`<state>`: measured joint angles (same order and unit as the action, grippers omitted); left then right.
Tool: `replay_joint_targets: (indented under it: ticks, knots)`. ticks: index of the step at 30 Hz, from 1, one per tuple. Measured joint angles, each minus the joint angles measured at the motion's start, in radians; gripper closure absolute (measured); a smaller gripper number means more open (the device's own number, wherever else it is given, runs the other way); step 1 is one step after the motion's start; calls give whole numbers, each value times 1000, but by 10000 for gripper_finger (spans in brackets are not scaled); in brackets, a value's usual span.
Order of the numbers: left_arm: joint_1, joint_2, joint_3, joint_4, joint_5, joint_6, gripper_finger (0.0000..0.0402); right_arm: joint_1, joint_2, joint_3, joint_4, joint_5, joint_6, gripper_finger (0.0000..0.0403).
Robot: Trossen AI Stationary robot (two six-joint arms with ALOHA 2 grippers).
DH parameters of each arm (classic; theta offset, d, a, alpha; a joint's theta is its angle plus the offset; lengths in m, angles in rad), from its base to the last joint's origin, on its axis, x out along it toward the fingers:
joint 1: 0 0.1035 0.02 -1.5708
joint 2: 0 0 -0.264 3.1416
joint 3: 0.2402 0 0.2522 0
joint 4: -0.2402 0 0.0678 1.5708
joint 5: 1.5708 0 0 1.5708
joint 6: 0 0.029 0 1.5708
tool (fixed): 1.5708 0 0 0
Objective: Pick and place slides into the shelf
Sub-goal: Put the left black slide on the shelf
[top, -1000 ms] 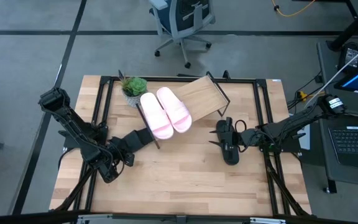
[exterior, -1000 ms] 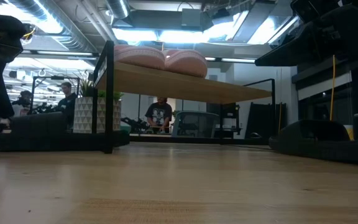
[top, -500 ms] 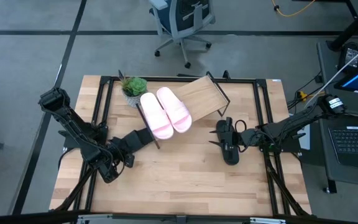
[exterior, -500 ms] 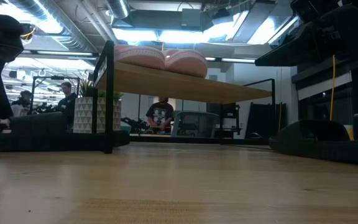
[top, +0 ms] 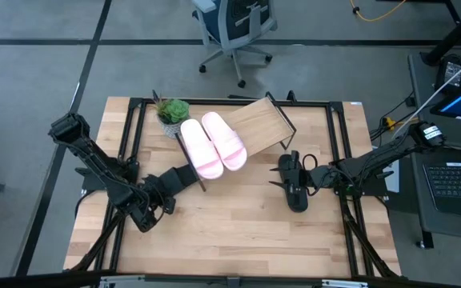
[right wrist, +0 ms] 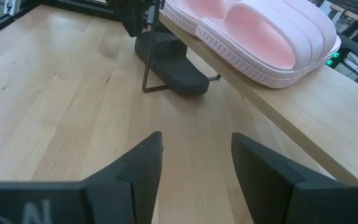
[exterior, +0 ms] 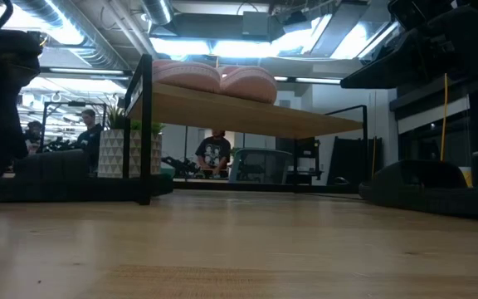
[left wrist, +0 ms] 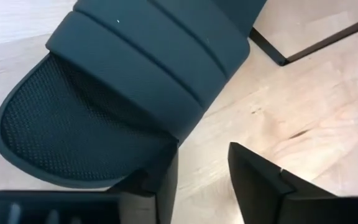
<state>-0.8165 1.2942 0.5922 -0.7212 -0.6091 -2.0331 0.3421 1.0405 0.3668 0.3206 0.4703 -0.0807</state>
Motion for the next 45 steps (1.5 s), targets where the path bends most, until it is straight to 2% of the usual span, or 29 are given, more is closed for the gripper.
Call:
replay_joint_targets:
  ticks: [4,24,37,45]
  knots:
    - [14,0,0,0,0,0,253,0,0,0,0,0,0,210]
    - [20,0,0,-32,2,0,262,0,0,0,0,0,1,210]
    - [21,0,0,-111,-9,-32,262,0,0,0,0,0,1,210]
    - [68,0,0,-146,-9,-13,262,0,0,0,0,0,1,210]
